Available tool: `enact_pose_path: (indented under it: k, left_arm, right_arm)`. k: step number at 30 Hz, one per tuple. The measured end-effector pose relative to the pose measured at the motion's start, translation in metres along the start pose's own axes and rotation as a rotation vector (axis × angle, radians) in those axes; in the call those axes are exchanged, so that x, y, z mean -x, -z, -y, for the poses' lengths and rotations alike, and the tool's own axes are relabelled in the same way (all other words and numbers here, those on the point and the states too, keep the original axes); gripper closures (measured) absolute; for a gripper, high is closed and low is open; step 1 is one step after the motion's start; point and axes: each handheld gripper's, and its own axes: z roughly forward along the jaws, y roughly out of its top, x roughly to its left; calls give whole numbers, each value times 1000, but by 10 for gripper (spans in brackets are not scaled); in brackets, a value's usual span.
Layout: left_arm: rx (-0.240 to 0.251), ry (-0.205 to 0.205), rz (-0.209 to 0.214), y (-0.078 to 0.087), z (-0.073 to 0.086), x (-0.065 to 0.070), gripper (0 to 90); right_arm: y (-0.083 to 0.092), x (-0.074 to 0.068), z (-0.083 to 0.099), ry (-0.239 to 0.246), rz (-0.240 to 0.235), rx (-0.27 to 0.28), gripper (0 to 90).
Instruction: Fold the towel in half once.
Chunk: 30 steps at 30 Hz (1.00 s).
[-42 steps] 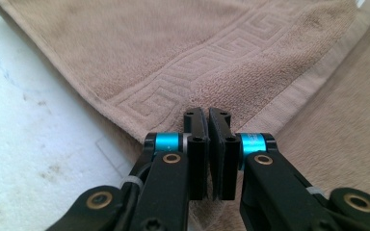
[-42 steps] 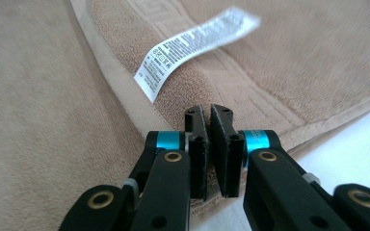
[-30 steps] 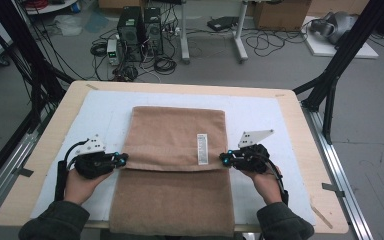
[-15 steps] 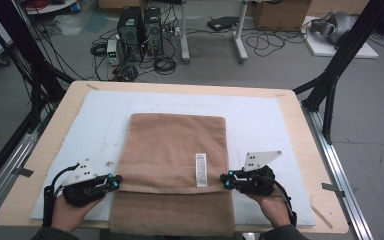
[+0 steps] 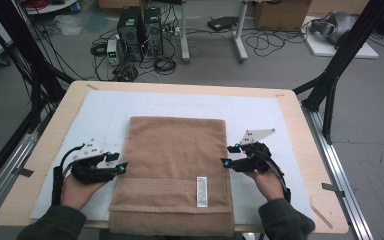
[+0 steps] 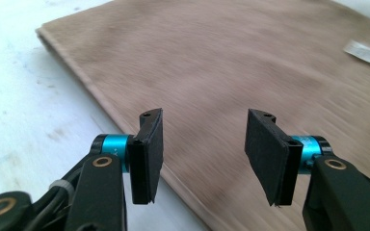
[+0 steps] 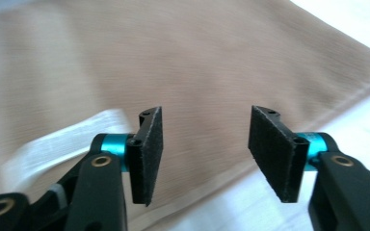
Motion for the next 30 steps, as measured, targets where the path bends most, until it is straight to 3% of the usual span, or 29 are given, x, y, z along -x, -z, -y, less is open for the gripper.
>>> enact_pose_path:
  k: [2, 3, 6, 8, 11, 15, 17, 18, 22, 30]
  left_arm:
    - [-23, 22, -33, -16, -1, -12, 470]
    - [-34, 49, -54, -23, 0, -17, 463]
    - [-84, 132, -21, -42, 7, -30, 434]
    - [-88, 110, -37, -44, 8, -28, 447]
    - [-98, 96, -40, -43, 7, -26, 518]
    - [-90, 128, -23, -45, 6, -25, 651]
    - [-82, 154, 22, -46, 6, -27, 791]
    - [-78, 163, 17, -47, 6, -27, 814]
    - [-72, 152, -10, -46, 1, -27, 834]
    - [55, 123, -109, -43, -40, -34, 836]
  right_arm:
    - [-15, 19, -2, -29, 65, -18, 425]
    - [-19, 26, -1, -65, 59, -21, 418]
    - [-36, 43, 2, -119, 90, -31, 402]
    - [-45, 47, 6, -131, 115, -63, 375]
    - [-55, 48, 9, -141, 97, -95, 410]
    - [-57, 44, 7, -121, 30, -91, 715]
    - [-58, 45, 6, -128, -7, -87, 798]
    - [-57, 45, 6, -124, -10, -87, 815]
    - [-52, 45, -1, -82, 46, -90, 824]
    - [-31, 59, -35, -39, 124, -31, 823]
